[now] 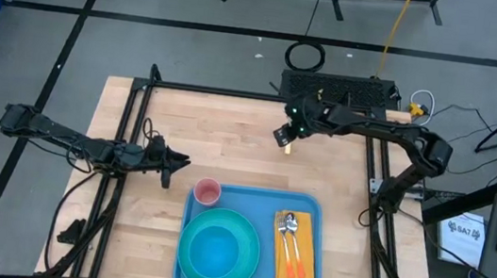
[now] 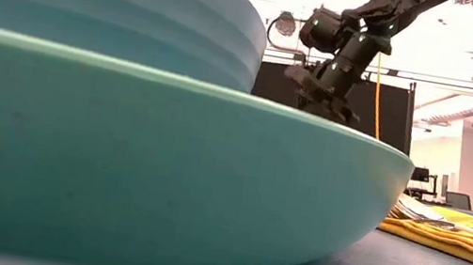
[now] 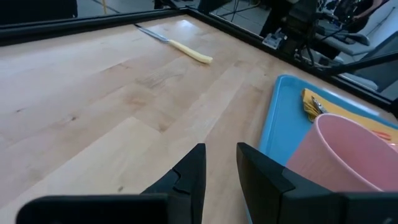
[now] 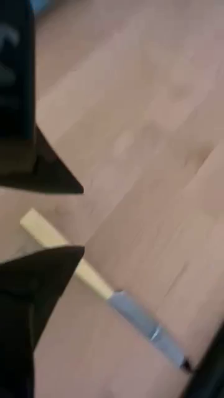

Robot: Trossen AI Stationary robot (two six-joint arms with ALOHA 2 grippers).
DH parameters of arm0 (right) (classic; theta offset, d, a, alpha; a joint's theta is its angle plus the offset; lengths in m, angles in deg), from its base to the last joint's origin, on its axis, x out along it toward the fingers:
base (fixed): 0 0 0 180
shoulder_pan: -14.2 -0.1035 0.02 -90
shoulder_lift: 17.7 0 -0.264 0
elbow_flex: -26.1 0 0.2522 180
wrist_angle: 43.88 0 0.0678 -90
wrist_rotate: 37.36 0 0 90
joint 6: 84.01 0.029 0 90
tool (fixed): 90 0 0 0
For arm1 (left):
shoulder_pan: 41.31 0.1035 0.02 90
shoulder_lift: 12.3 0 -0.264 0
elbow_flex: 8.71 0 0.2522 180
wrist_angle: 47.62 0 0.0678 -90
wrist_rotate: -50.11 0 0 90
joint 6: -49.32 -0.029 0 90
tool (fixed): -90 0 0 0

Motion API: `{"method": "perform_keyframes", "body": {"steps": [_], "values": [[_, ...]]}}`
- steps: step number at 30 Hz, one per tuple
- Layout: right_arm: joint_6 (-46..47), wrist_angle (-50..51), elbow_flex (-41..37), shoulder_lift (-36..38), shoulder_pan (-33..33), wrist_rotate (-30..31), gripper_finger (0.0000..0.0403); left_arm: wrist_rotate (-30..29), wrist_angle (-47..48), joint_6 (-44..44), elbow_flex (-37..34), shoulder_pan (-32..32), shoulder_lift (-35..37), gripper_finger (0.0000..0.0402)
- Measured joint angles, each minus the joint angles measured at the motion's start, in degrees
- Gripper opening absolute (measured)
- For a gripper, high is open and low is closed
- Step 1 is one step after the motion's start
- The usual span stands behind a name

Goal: Set up tray
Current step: Put the yellow table knife on the yellow table napkin to the right of the orange spoon

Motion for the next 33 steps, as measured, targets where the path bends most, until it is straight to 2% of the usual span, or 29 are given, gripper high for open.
{"method": "perform_keyframes", "body": {"steps": [6,9,12,26,30,33], "values": [[3.35,0.72,0.00,-6.37,0.11,0.36,0.0230,0.00,-0.35,0.28,0.00,0.00,0.00,0.0093],[5.88,1.34,-0.07,-10.32,1.06,-0.08,0.0253,0.01,-0.37,0.35,0.00,-0.01,0.01,0.0093],[8.24,1.04,-0.07,-12.58,2.38,-1.08,0.0260,0.02,-0.33,0.37,0.00,-0.02,0.00,0.0093],[14.90,-0.25,0.22,-17.11,3.13,-0.44,0.0235,0.15,-0.33,0.04,0.00,0.00,0.00,0.0093],[14.91,0.38,0.20,-17.29,3.13,0.70,0.0194,0.15,-0.33,0.02,0.00,0.00,0.00,0.0093],[14.94,0.07,0.05,-17.03,3.06,0.49,0.0140,0.15,-0.33,0.02,0.00,-0.02,0.00,0.0093]]}}
